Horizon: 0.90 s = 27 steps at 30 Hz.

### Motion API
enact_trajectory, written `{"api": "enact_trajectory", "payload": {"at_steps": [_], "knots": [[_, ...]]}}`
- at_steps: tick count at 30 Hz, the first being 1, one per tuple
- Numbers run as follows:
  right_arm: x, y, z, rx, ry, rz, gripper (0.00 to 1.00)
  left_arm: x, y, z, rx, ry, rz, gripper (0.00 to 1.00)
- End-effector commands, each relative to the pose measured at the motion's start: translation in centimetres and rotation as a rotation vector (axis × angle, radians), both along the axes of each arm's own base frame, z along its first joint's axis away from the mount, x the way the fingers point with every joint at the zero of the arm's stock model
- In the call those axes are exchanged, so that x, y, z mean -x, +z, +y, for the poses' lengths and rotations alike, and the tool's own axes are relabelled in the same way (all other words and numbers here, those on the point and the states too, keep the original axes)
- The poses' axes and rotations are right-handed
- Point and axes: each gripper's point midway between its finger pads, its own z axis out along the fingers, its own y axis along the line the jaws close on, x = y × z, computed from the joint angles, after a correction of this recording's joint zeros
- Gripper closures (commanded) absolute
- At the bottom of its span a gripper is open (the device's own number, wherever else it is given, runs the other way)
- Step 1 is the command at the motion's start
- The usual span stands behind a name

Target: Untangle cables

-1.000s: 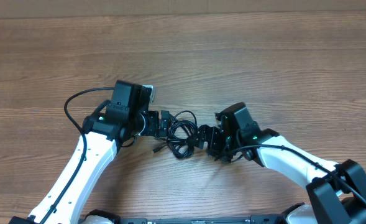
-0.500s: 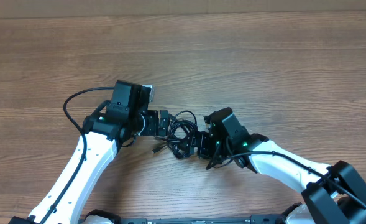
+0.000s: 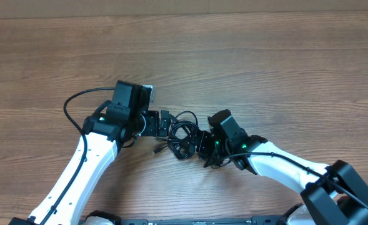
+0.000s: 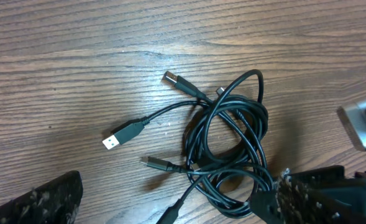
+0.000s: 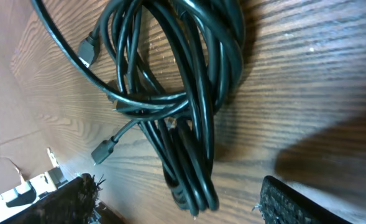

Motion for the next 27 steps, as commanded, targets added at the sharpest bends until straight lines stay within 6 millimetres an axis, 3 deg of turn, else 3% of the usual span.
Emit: {"api": "enact_trajectory", "payload": {"at_steps": [1,4,7,15,21,27], "knots": [[0.0,-0.3,1.1,-0.005,0.010,0.007,0.19,-0.6,0.9,0.4,-0.001,0.020,-0.028,0.01],[0.2,-0.7,1.3,-0.005,0.016,0.014,0.26,-0.5,0.8,0.4,-0.004,0.018,-0.023,0.00],[0.0,-0.6,1.4,-0.012,0.013,0.009,0.49,-0.5,0.8,0.4,-0.006,0.013,-0.024,0.00],[-0.6,-0.8,1.1,0.009,-0.010,-0.017,0.77,-0.5,0.8,0.5,-0.012,0.011,-0.027,0.00],[-1.7,-0.5,1.2,0.011,-0.041,-0.065,0.81,-0.5,0.8,0.6,-0.018,0.014,-0.029,0.00],[-2.0,-1.4,0.7,0.042,-0.065,-0.059,0.79,-0.4,0.7,0.6,-0.020,0.013,-0.024,0.00]]}}
